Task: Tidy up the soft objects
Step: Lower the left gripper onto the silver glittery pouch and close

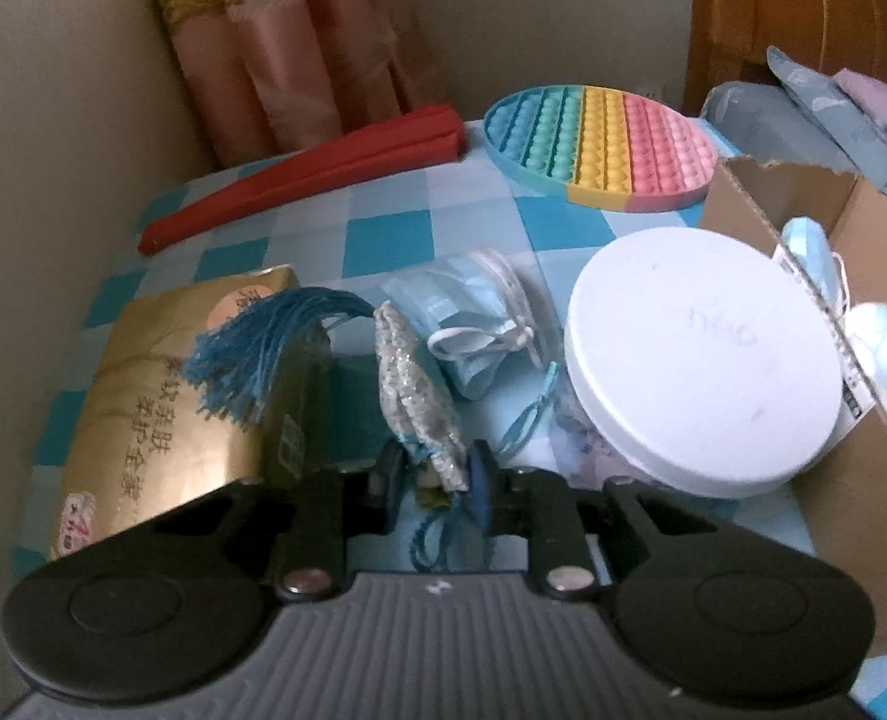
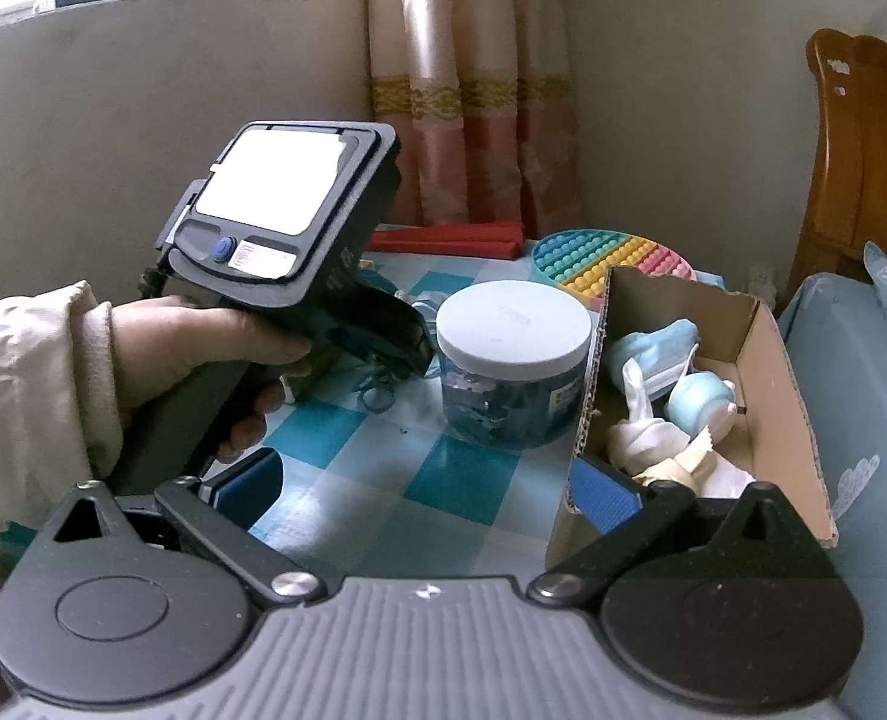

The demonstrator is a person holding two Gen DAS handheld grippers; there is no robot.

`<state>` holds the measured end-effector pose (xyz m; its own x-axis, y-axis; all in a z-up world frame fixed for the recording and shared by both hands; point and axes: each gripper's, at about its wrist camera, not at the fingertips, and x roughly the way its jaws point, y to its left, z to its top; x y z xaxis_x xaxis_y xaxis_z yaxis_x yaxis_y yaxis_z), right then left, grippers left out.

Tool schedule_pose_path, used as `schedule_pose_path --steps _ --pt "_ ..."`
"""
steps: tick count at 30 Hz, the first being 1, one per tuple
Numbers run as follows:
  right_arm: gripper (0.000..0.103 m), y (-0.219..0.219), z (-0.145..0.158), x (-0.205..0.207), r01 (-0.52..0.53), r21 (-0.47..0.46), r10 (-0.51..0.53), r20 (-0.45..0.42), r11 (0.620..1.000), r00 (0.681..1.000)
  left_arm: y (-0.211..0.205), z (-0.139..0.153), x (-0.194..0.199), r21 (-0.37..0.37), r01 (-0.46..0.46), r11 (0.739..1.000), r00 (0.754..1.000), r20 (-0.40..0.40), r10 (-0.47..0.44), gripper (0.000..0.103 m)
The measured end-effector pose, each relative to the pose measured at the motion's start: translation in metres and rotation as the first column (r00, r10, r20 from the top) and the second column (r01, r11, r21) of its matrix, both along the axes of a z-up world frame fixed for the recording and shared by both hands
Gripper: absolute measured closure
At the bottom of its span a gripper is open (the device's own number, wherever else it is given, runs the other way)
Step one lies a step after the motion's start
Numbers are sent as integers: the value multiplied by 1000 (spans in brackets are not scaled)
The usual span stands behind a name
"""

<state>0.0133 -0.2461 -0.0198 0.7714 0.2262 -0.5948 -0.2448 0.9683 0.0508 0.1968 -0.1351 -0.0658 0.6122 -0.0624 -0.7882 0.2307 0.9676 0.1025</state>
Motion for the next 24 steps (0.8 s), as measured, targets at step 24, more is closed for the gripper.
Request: schedule_pose_path --steps 24 --pt "0 1 10 24 -22 -107 10 -114 994 993 14 10 -25 -86 20 996 1000 -9 -21 70"
